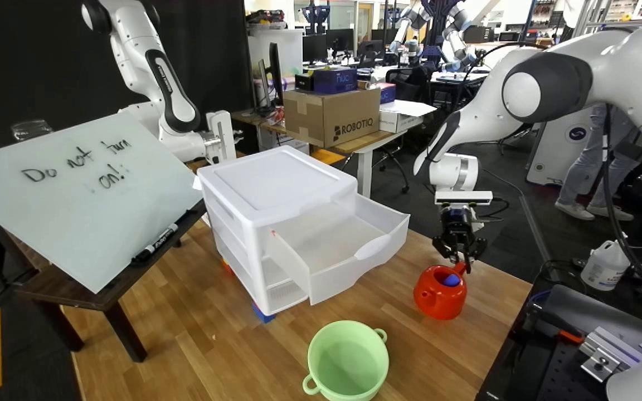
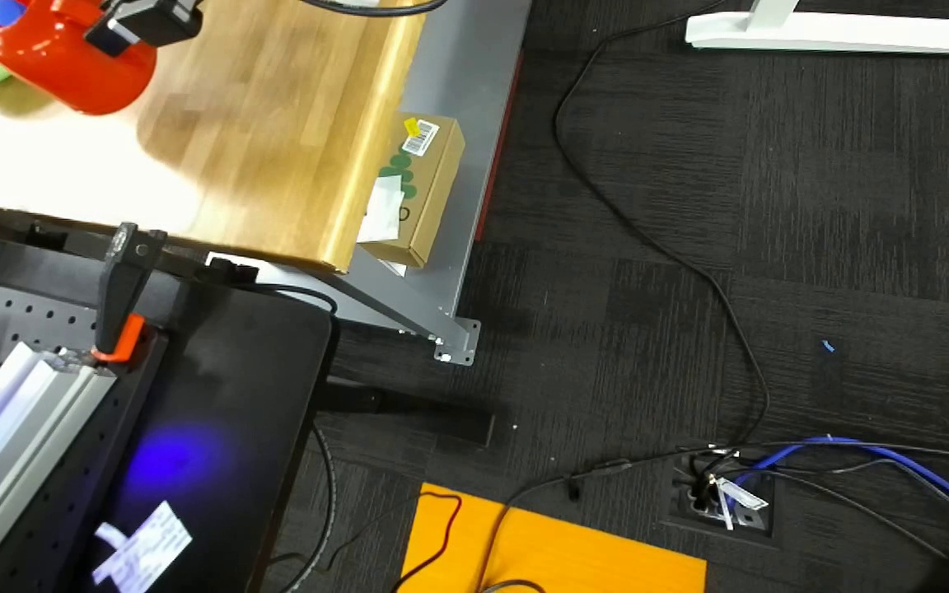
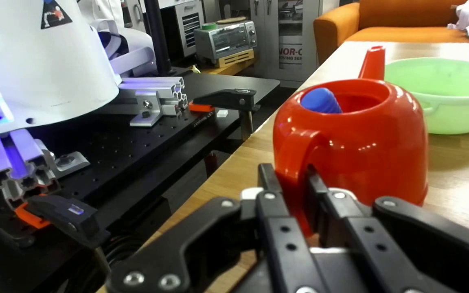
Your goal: Move the light red object to the right
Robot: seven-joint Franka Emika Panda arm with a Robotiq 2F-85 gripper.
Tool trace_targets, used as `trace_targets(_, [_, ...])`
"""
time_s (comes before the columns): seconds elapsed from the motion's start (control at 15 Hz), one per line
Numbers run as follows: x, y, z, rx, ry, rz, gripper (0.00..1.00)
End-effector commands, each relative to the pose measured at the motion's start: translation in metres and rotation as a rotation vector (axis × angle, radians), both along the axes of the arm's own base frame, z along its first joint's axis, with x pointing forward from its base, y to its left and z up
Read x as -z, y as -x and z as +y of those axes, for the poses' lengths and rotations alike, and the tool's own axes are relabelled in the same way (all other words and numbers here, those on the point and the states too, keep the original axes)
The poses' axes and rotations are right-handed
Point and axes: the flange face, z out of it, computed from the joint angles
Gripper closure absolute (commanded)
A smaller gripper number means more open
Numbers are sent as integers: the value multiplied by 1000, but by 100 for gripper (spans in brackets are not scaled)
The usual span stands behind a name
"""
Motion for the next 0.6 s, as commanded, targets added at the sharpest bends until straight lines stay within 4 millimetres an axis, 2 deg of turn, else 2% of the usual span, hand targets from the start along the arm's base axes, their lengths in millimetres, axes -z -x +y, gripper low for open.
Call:
trace_targets(0.0, [-25,23,-14,60,21,-48,95])
trace_targets(0.27, [-40,45,-38,128,28,-68,95])
trace_targets(0.53, [-42,55,-57,182,20,-79,95])
